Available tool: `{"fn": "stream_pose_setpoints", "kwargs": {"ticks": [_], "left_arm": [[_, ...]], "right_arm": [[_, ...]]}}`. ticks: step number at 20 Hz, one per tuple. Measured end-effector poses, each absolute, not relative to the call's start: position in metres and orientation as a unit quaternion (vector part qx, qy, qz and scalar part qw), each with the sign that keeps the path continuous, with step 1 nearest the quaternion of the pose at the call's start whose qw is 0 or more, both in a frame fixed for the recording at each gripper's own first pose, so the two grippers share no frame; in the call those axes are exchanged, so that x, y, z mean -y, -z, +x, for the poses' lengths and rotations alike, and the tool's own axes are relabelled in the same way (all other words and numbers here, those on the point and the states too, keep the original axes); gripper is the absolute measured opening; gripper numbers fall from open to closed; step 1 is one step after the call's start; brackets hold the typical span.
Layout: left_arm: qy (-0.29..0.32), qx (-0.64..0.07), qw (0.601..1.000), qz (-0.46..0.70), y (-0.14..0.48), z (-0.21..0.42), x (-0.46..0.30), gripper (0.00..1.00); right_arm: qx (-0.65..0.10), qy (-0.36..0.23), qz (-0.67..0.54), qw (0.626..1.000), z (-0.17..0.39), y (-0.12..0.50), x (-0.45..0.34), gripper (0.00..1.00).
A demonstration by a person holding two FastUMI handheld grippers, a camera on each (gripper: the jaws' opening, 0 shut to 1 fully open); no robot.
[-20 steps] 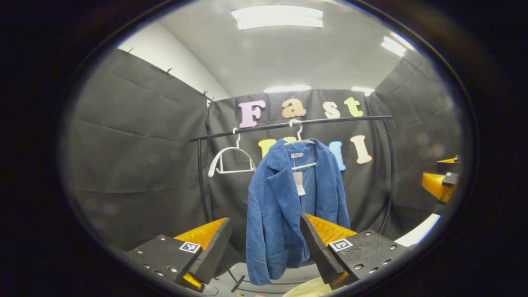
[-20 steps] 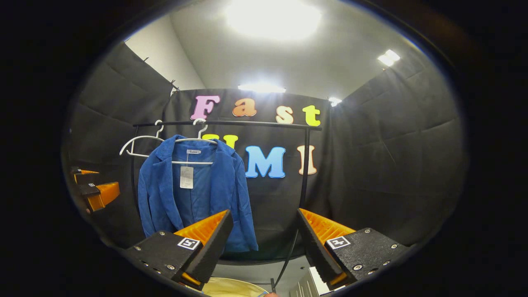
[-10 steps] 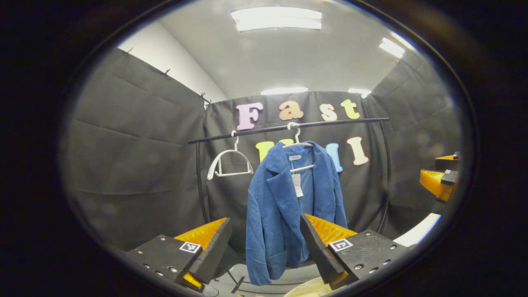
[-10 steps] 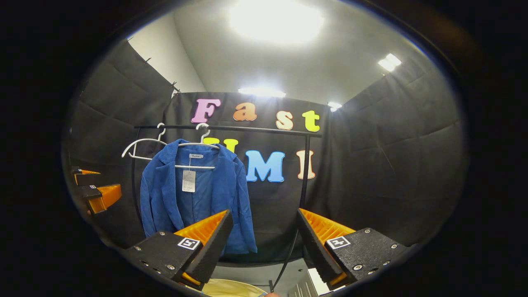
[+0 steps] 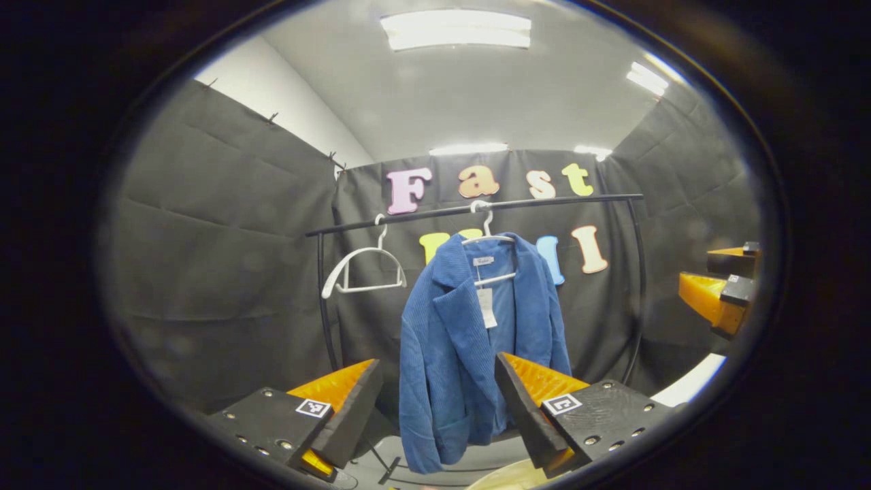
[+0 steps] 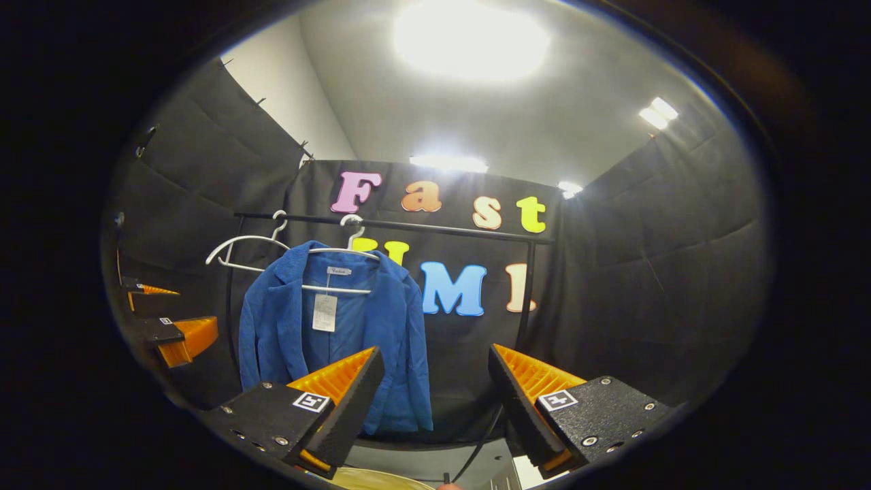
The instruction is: Grasp the clothes on the hanger with both hands and then place them into the laundry hamper below.
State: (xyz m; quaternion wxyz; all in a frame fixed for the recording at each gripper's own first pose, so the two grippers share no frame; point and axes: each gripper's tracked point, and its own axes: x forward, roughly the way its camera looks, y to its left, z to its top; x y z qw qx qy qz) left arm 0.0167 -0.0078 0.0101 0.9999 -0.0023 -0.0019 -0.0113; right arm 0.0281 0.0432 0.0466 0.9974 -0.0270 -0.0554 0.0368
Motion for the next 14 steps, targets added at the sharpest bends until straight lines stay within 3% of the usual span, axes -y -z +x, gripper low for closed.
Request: {"fn": "stream_pose_setpoints", "kwargs": {"ticks": [5, 14], "left_arm": [[-0.021, 0.011, 1.0, 0.015, -0.029, 0.064, 0.021, 0.98], [-0.066, 0.007, 0.998, 0.02, -0.04, 0.161, 0.052, 0.98]], "right_arm": [[0.094, -0.084, -0.025, 0.992, 0.096, -0.07, -0.06, 0.95], [0.058, -0.136, 0.045, 0.988, 0.234, -0.061, -0.097, 0.95]]}}
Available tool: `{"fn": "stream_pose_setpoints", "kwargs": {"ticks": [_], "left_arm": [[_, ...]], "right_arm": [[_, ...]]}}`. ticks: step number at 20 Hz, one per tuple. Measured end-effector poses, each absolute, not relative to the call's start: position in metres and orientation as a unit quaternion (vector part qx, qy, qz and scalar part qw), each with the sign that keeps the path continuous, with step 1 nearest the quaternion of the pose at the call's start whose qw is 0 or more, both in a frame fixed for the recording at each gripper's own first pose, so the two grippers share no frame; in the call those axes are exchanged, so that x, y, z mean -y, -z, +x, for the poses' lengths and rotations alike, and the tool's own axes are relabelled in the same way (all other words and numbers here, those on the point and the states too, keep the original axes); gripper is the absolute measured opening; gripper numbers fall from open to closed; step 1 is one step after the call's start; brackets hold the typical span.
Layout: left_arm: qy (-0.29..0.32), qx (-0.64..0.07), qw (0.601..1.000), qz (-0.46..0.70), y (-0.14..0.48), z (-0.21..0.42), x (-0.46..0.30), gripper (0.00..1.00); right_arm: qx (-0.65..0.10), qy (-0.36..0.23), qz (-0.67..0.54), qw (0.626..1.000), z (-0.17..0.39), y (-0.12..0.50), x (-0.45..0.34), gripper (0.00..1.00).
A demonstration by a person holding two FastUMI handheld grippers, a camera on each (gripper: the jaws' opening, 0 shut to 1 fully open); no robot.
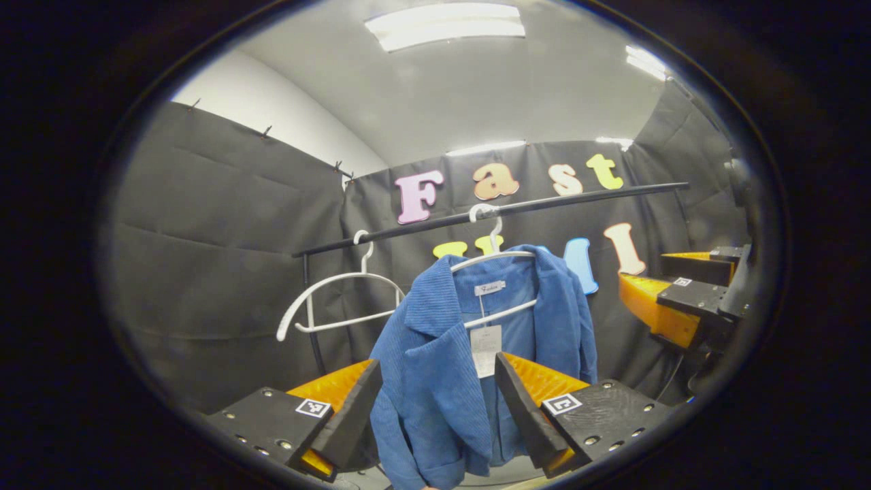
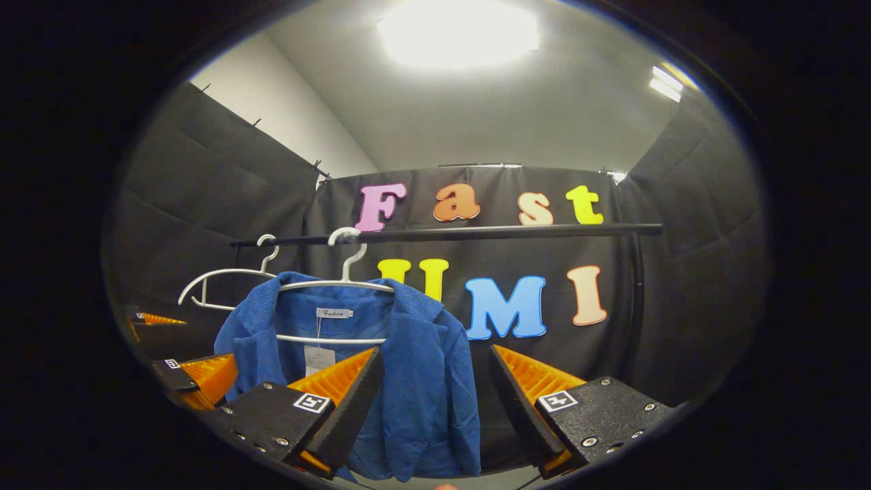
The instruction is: Grasp the clothes on the hanger with both hands and then place them into the laundry hamper below.
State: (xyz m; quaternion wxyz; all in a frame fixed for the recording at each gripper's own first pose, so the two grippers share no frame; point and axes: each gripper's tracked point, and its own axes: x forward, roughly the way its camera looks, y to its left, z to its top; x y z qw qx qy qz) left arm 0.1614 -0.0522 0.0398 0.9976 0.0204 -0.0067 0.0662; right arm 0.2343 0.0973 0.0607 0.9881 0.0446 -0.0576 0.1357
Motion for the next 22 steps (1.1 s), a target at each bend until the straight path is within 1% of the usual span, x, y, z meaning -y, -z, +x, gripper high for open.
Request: {"fn": "stream_pose_setpoints", "kwargs": {"ticks": [4, 7, 9, 11, 14, 16, 19, 20, 21, 22], "left_arm": [[-0.093, -0.008, 0.996, 0.018, -0.026, 0.197, 0.05, 0.98], [-0.11, -0.02, 0.994, 0.021, -0.015, 0.219, 0.051, 0.96], [-0.125, -0.029, 0.991, 0.026, -0.005, 0.231, 0.048, 0.98], [-0.139, -0.039, 0.989, 0.03, 0.005, 0.241, 0.046, 0.98], [-0.154, -0.056, 0.986, 0.034, 0.02, 0.251, 0.046, 0.98], [-0.163, -0.066, 0.984, 0.033, 0.029, 0.256, 0.044, 0.96], [-0.18, -0.078, 0.98, 0.035, 0.038, 0.261, 0.039, 0.96], [-0.185, -0.085, 0.978, 0.034, 0.042, 0.262, 0.037, 0.98], [-0.187, -0.094, 0.977, 0.032, 0.047, 0.262, 0.036, 0.96], [-0.195, -0.097, 0.976, 0.028, 0.049, 0.262, 0.03, 0.98]], "right_arm": [[0.043, -0.145, 0.064, 0.986, 0.287, -0.051, -0.11, 0.95], [0.039, -0.162, 0.085, 0.982, 0.315, -0.046, -0.125, 0.96], [0.026, -0.173, 0.094, 0.98, 0.33, -0.034, -0.138, 0.94], [0.011, -0.19, 0.099, 0.977, 0.341, -0.021, -0.154, 0.95], [-0.002, -0.199, 0.082, 0.977, 0.352, -0.003, -0.167, 0.94], [-0.009, -0.199, 0.074, 0.977, 0.359, 0.005, -0.171, 0.95], [-0.001, -0.194, 0.071, 0.978, 0.369, 0.005, -0.175, 0.94], [0.0, -0.192, 0.068, 0.979, 0.371, 0.005, -0.176, 0.94], [-0.004, -0.194, 0.065, 0.979, 0.372, 0.006, -0.178, 0.91], [-0.008, -0.191, 0.059, 0.98, 0.374, 0.008, -0.177, 0.85]]}}
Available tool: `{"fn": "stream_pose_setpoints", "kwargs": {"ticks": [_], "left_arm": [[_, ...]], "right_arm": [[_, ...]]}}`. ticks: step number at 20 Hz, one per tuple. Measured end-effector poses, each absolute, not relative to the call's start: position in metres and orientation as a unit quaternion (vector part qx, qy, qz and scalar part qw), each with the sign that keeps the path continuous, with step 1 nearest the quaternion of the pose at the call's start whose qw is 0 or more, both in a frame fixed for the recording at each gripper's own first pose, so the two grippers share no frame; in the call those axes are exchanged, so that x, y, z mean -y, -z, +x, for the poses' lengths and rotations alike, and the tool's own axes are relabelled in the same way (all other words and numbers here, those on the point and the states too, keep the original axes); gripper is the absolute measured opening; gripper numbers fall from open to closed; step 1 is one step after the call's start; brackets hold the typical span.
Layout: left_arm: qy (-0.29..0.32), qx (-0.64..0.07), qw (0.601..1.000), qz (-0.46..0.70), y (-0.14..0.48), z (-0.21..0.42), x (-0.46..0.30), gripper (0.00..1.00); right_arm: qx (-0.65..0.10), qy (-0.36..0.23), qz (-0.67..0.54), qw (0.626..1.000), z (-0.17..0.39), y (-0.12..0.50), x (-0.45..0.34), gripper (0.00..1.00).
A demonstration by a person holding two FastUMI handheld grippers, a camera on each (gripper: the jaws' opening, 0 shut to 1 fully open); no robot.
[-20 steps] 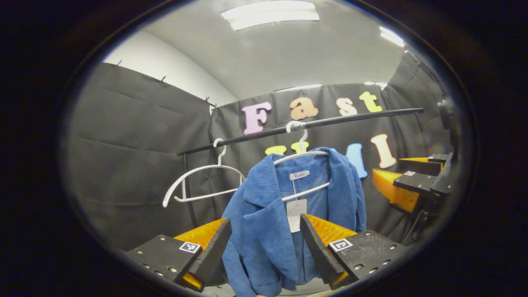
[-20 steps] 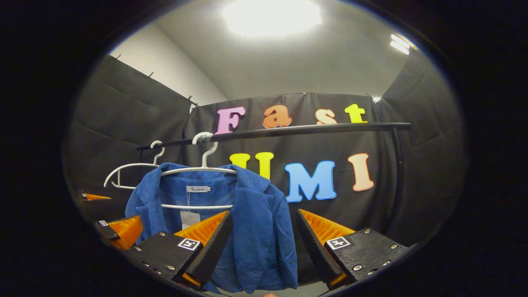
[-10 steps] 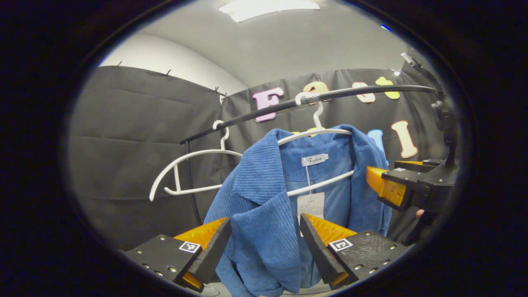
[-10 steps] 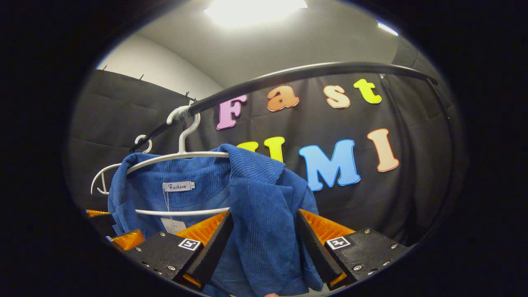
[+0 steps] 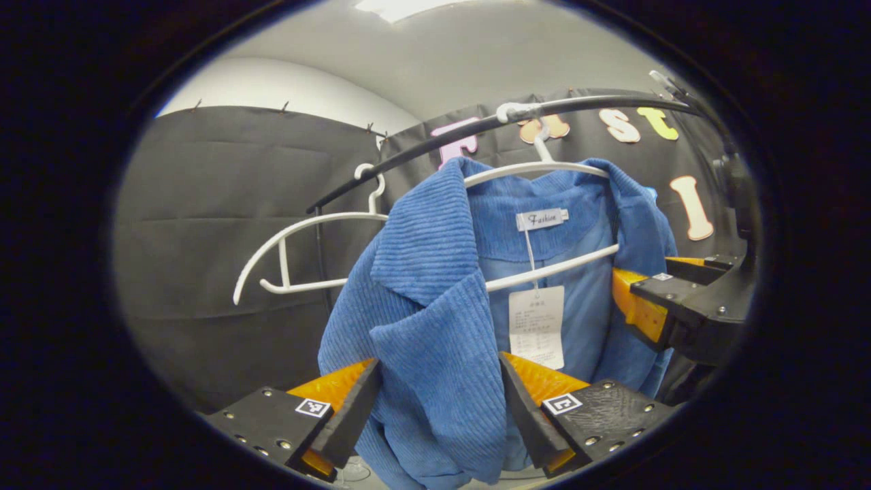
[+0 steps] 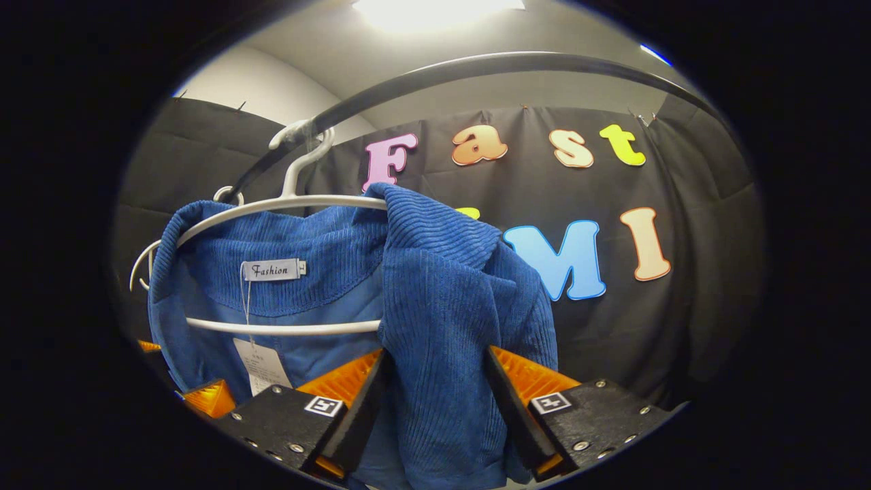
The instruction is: Grasp the clothes on the hanger with both hands and then place them into the laundry hamper below.
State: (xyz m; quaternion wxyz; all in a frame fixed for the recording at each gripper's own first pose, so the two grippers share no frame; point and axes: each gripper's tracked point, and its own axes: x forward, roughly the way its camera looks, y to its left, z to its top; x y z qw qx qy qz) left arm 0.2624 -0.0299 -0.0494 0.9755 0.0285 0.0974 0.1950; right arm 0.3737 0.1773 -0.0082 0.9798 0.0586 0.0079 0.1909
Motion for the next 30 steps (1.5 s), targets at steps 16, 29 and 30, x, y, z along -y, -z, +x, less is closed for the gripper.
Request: {"fn": "stream_pose_setpoints", "kwargs": {"ticks": [16, 29, 30], "left_arm": [[-0.231, -0.022, 0.972, 0.022, -0.024, 0.196, -0.042, 0.0], [-0.216, 0.025, 0.973, 0.075, -0.088, 0.229, -0.115, 0.02], [-0.208, 0.018, 0.975, 0.072, -0.081, 0.235, -0.118, 0.01]], "right_arm": [[0.097, -0.085, 0.078, 0.989, 0.386, -0.076, -0.078, 0.0], [0.081, -0.098, 0.025, 0.992, 0.446, -0.054, -0.076, 0.0], [0.069, -0.105, 0.029, 0.992, 0.447, -0.046, -0.079, 0.0]]}}
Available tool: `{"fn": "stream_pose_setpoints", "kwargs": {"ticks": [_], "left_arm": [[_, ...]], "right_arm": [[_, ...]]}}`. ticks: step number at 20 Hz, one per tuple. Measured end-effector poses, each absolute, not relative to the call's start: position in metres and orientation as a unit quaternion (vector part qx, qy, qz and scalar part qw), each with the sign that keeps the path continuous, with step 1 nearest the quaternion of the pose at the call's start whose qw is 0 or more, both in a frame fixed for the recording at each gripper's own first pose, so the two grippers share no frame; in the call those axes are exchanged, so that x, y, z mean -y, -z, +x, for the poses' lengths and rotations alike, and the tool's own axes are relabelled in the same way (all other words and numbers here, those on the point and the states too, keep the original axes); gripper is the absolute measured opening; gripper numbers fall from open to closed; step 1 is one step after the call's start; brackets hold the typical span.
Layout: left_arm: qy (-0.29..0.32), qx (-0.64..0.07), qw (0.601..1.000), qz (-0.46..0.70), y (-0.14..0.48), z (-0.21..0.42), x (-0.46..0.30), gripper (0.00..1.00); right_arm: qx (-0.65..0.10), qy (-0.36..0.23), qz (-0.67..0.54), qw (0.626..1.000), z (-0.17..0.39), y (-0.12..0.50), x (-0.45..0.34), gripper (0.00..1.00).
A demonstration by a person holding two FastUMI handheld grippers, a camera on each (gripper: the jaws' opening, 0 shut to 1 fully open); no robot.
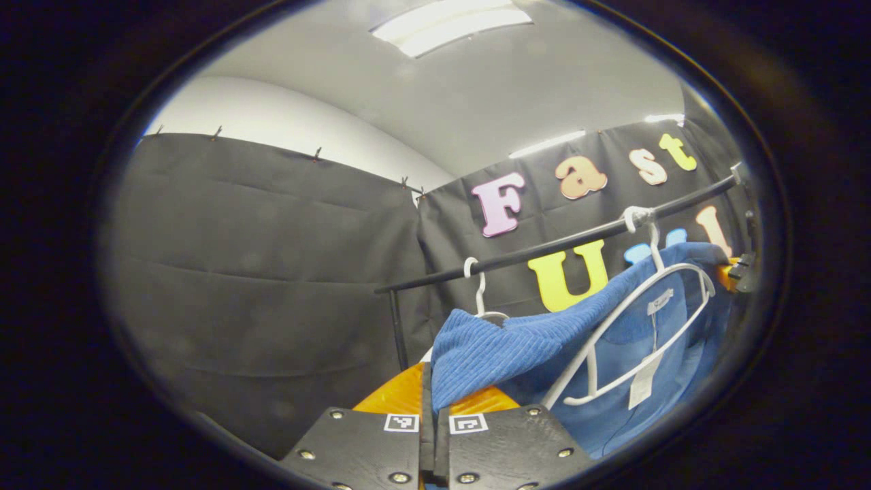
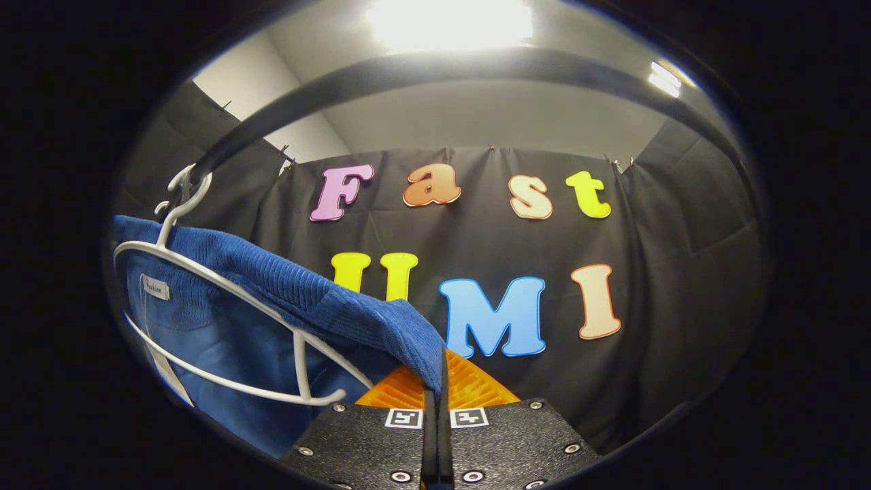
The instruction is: Grasp the clothes on the hanger with both hands and then place them into the laundry hamper below.
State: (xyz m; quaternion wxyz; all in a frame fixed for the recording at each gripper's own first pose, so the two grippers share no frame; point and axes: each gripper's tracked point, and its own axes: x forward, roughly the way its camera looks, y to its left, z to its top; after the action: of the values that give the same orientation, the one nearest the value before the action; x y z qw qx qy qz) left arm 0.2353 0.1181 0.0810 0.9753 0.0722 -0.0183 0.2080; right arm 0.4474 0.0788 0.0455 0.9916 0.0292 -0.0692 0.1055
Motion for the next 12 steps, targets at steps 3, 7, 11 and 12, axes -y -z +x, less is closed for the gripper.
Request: {"fn": "stream_pose_setpoints", "kwargs": {"ticks": [3, 7, 11, 12], "left_arm": [[-0.184, -0.012, 0.981, 0.065, -0.056, 0.251, -0.122, 0.01], [-0.149, -0.039, 0.988, 0.007, -0.033, 0.275, -0.112, 0.01], [-0.138, -0.072, 0.987, 0.036, 0.019, 0.275, -0.098, 0.0], [-0.133, -0.081, 0.987, 0.036, 0.035, 0.271, -0.094, 0.0]], "right_arm": [[0.039, -0.122, 0.039, 0.991, 0.455, -0.024, -0.088, 0.0], [-0.059, -0.12, 0.102, 0.986, 0.48, 0.026, -0.08, 0.01], [-0.104, -0.109, 0.101, 0.983, 0.471, 0.081, -0.073, 0.01], [-0.117, -0.11, 0.09, 0.983, 0.465, 0.097, -0.072, 0.0]]}}
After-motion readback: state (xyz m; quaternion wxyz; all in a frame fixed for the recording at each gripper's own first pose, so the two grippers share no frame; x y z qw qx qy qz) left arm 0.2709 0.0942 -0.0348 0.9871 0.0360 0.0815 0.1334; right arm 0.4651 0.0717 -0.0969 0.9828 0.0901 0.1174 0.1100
